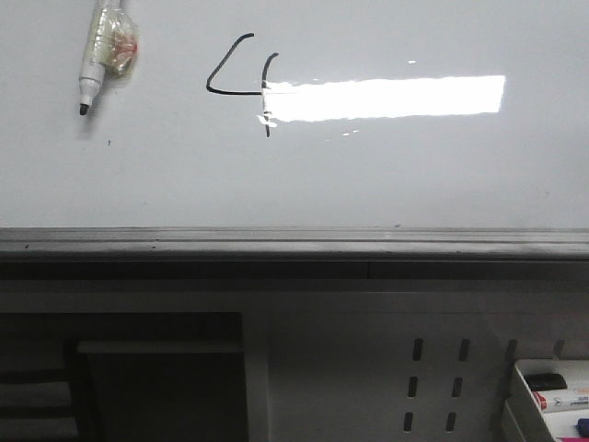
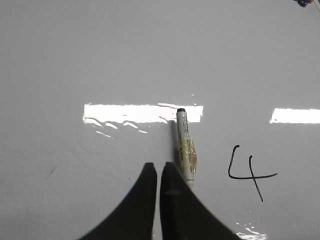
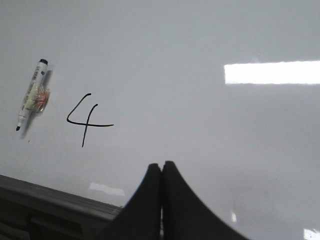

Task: Write number 4 on whiteboard

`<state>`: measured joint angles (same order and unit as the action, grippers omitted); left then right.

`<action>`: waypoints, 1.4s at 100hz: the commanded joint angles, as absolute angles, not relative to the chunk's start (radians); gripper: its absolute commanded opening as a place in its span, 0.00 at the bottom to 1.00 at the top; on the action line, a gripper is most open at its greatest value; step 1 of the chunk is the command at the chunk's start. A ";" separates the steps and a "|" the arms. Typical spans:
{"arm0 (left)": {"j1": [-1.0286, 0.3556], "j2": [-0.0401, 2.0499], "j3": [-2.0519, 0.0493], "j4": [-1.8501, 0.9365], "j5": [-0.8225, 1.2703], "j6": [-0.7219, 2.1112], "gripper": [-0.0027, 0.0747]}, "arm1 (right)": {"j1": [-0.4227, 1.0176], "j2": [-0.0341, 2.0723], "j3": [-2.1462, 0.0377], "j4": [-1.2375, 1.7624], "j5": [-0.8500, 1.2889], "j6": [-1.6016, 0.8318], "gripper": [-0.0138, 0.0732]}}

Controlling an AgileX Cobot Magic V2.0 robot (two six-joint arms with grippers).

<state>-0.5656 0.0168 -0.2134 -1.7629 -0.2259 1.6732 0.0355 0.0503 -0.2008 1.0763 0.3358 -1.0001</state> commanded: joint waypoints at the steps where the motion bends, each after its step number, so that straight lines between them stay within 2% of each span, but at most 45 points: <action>1: -0.563 0.009 -0.238 -1.755 -0.225 1.666 0.01 | 0.029 0.032 -0.207 1.113 0.280 -1.011 0.08; 117: -0.563 0.007 -0.238 -1.753 -0.240 1.664 0.01 | 0.029 0.030 -0.203 1.113 0.279 -1.011 0.08; 128: -0.560 0.007 -0.233 -1.627 -0.245 1.609 0.01 | 0.029 0.030 -0.203 1.113 0.279 -1.011 0.08; 140: -0.499 0.031 -0.206 -1.190 -0.245 1.190 0.01 | 0.029 0.030 -0.203 1.113 0.279 -1.011 0.08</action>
<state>-0.5350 -0.0015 -0.1978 -1.4660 -0.2616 1.4636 0.0355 0.0208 -0.1770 1.0868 0.3248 -1.0001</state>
